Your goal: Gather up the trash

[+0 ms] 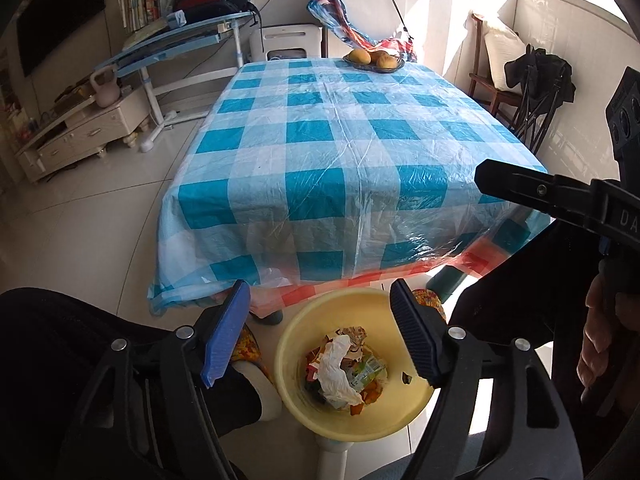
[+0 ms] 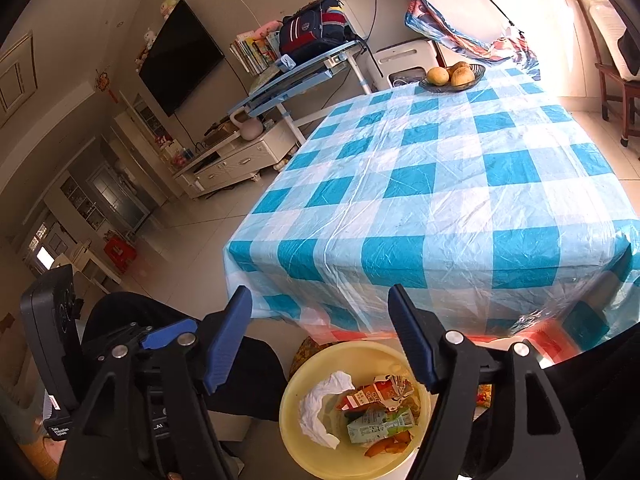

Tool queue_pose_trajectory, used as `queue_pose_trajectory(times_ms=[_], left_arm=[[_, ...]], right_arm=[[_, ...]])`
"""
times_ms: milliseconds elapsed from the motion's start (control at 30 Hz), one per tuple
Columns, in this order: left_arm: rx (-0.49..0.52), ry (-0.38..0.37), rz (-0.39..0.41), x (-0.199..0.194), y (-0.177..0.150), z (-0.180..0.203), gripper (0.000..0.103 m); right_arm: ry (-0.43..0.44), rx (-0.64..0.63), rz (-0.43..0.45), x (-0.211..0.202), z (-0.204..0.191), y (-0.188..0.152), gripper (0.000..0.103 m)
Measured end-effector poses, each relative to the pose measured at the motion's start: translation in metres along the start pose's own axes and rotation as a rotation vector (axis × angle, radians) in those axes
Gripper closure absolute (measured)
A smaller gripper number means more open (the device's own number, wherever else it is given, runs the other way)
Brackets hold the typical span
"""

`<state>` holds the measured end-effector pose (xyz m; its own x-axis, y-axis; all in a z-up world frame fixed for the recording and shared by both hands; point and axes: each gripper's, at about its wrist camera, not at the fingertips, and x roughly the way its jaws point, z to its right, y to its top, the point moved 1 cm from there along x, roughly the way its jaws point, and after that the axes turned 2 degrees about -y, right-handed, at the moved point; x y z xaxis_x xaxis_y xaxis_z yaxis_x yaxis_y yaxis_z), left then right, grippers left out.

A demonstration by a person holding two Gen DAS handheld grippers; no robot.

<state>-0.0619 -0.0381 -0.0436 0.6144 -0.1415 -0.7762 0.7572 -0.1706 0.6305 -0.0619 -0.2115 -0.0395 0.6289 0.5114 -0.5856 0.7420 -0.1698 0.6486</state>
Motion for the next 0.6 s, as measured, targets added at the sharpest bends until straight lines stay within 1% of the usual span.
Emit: queue_pose_trajectory(times_ms=[33,100,200,267,333,400,467,567,600], left_arm=[[-0.004,0.003,0.022,-0.003,0.002,0.0,0.022],[-0.008,0.017,0.074,-0.011,0.009,0.001,0.014],[0.022,0.065,0.165,-0.025,0.028,0.003,0.009],[0.034,0.1,0.236,-0.035,0.043,0.003,0.007],[0.022,0.123,0.301,-0.043,0.055,-0.002,0.007],[-0.013,0.14,0.348,-0.046,0.059,-0.01,0.007],[-0.046,0.162,0.363,-0.043,0.054,-0.018,0.007],[-0.08,0.165,0.313,-0.033,0.049,-0.027,0.007],[-0.085,0.16,0.315,-0.033,0.05,-0.028,0.007]], right_arm=[[-0.011,-0.004,0.01,-0.001,0.0,0.001,0.032],[-0.041,-0.02,0.039,-0.006,-0.001,0.002,0.028],[-0.109,-0.067,0.102,-0.015,-0.007,0.005,0.023],[-0.181,-0.11,0.161,-0.024,-0.011,0.006,0.018],[-0.257,-0.149,0.22,-0.033,-0.016,0.008,0.012],[-0.304,-0.172,0.262,-0.038,-0.018,0.01,0.011],[-0.323,-0.178,0.282,-0.039,-0.015,0.012,0.009],[-0.346,-0.179,0.282,-0.036,-0.012,0.013,0.009],[-0.35,-0.179,0.28,-0.034,-0.012,0.014,0.009]])
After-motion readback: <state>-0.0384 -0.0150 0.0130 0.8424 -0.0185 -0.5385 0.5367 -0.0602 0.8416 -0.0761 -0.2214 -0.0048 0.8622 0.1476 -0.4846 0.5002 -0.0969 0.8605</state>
